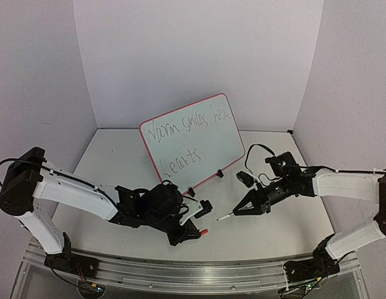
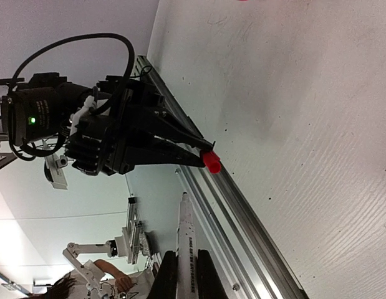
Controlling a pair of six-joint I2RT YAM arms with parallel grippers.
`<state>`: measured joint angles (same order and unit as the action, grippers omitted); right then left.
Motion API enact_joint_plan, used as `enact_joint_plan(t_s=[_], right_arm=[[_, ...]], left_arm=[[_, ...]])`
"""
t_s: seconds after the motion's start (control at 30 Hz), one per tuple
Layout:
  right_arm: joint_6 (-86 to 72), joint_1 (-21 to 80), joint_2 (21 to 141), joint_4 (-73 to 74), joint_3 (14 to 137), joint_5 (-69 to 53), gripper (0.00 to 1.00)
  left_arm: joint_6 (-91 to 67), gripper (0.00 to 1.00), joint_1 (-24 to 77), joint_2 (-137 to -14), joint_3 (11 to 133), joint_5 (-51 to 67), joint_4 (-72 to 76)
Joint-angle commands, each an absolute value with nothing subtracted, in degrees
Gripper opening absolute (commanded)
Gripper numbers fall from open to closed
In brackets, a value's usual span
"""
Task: Write a sentence on the whiteboard
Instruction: Pick up the pen cap from the center of the board, then insert the whiteboard marker without the cap into the pen cap.
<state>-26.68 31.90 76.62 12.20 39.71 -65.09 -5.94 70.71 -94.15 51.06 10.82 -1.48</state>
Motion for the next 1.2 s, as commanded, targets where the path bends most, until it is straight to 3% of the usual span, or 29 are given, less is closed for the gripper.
enact_joint_plan(t_s=[0.0, 1.17], right_arm=[[-23.27, 31.87, 78.1, 16.25, 41.74, -71.3, 0.0], [-20.48, 34.96, 81.83, 18.85, 40.17, -68.59, 0.0]], left_arm=[[-9.18, 0.0, 74.04, -93.04, 50.59, 10.91, 4.26], [-11.36, 0.0, 76.28, -94.06, 49.52, 10.1, 8.26]])
